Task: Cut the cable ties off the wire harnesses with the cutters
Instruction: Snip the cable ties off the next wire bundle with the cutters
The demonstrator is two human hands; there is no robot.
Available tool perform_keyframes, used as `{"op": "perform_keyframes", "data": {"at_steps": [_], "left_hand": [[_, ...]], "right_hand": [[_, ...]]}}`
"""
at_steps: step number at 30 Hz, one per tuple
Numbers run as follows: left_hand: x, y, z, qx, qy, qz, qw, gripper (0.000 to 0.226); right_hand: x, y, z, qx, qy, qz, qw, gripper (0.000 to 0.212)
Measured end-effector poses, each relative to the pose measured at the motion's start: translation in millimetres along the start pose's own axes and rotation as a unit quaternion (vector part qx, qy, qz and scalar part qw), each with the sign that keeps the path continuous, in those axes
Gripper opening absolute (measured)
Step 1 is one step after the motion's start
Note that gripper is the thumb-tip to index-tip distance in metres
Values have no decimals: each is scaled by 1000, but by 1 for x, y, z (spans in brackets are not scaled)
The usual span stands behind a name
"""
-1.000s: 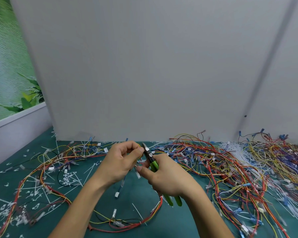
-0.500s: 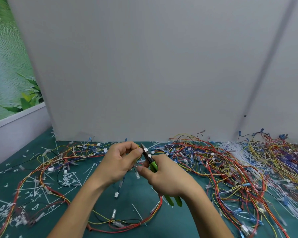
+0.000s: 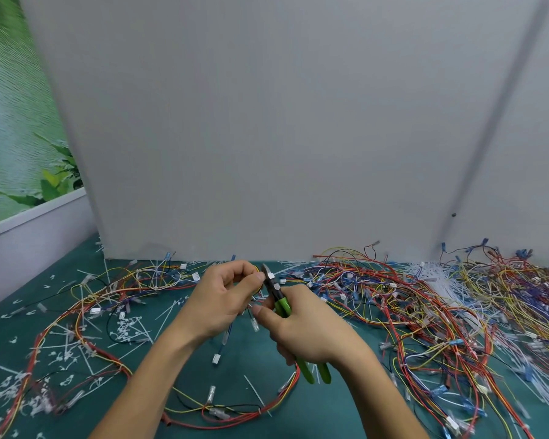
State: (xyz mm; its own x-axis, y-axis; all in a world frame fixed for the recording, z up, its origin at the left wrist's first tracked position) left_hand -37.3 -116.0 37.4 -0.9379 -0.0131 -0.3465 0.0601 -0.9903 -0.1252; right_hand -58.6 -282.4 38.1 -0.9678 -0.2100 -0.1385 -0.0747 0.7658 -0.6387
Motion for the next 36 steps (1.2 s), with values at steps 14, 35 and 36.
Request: {"op": "perform_keyframes", "data": {"at_steps": [14,35,36], "left_hand": [[-1,0,1,3,-2,1,1000,41],[-2,0,1,25,-10,2,1000,39],[-2,0,1,25,-9,2,1000,36]], "right_hand": [[-2,3,-2,-12,-1,-2,1000,30],[2,3,-4,-7,0,12,1000,36],[2,2,-4,-6,2,14,1000,36]]}}
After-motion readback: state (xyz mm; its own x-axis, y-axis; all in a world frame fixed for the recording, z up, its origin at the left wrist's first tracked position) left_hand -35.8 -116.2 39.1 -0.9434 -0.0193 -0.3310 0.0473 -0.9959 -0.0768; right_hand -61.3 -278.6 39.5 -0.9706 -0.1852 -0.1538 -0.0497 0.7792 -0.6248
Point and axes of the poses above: each hand's wrist, its own x-axis away from the middle knuckle, its own y-axis out of the palm, z = x × y, the point moved 1 cm from there along -x, towards the middle knuckle, and after that the axes turned 11 degrees about z, right-handed, at the moved point
